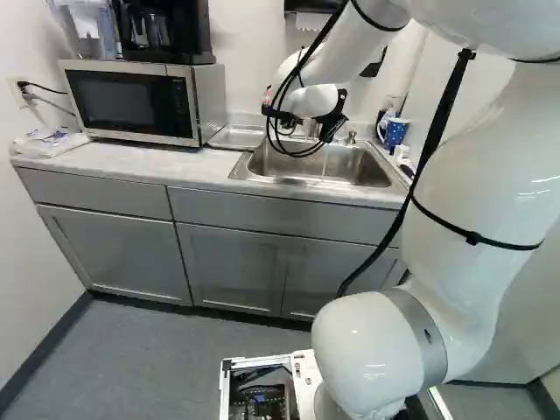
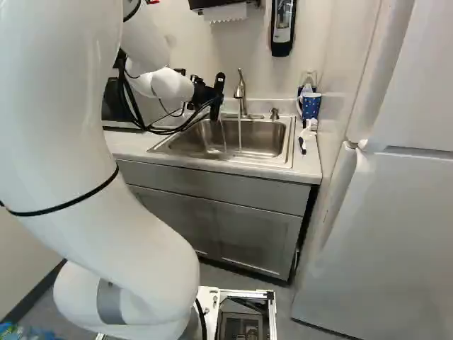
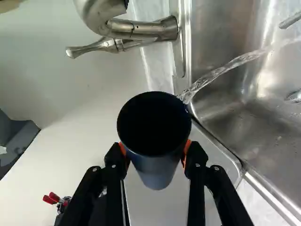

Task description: Rinse the cup and place it in the tray

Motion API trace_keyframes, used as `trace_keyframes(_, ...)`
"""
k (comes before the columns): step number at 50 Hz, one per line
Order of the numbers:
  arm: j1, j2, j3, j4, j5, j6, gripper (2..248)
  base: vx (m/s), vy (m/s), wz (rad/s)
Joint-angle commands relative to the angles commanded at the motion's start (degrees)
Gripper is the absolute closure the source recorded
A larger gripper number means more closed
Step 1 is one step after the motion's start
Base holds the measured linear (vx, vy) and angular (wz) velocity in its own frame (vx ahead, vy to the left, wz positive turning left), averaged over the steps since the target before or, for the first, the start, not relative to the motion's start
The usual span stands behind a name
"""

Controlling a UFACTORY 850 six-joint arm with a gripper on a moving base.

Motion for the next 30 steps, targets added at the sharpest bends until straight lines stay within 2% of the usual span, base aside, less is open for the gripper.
trace_keyframes(30,0.0,0.0,0.0,0.0,0.0,0.0,126,0.000,0.000,0.000)
